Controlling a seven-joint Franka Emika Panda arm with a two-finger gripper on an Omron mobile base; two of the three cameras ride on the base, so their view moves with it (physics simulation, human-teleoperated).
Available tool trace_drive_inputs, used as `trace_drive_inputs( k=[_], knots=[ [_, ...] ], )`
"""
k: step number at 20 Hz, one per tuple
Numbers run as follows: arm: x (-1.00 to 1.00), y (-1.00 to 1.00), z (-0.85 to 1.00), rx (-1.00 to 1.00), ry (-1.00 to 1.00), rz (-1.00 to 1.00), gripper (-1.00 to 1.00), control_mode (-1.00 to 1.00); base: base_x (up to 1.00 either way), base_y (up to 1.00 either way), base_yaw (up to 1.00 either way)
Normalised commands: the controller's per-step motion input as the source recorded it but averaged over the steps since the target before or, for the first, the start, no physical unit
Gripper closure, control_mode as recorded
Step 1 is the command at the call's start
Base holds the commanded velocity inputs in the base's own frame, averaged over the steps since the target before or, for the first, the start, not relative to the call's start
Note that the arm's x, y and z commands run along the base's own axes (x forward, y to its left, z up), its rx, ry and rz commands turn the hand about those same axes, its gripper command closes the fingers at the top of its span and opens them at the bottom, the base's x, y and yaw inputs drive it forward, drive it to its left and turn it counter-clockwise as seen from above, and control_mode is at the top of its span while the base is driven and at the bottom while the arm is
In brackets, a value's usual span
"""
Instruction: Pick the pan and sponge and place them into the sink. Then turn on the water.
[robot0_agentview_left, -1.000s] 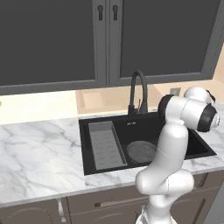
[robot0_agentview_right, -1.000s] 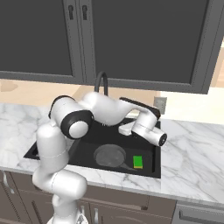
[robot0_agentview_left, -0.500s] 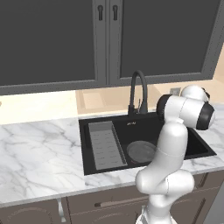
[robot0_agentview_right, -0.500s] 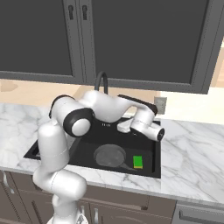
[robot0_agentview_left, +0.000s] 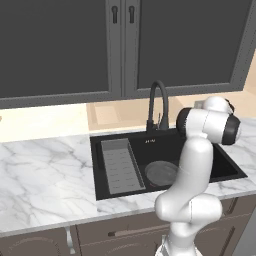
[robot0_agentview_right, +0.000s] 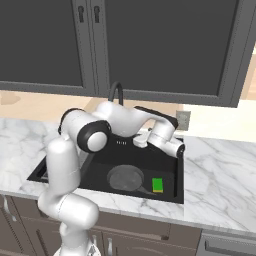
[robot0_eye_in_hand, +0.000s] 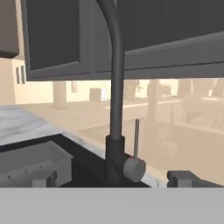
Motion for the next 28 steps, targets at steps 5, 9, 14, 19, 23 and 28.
trace_drive_inputs(
  k=[5, 9, 14, 19, 23, 28],
  knots=[
    [0.02, 0.14, 0.0, 0.0, -0.15, 0.0, -1.0, -1.0, 0.0, 0.0, 0.0],
    [0.0, 0.17, 0.0, 0.0, -0.1, 0.04, -1.0, -1.0, 0.0, 0.0, 0.0],
    [0.0, 0.22, 0.01, 0.0, -0.03, 0.1, -1.0, -1.0, 0.0, 0.0, 0.0],
    [0.0, 0.06, 0.23, 0.0, 0.0, 0.1, -1.0, -1.0, 0.0, 0.0, 0.0],
    [0.0, 0.01, 0.32, 0.0, 0.0, 0.06, -1.0, -1.0, 0.0, 0.0, 0.0],
    [0.0, 0.0, 0.3, 0.0, 0.0, 0.01, -1.0, -1.0, 0.0, 0.0, 0.0]
  ],
)
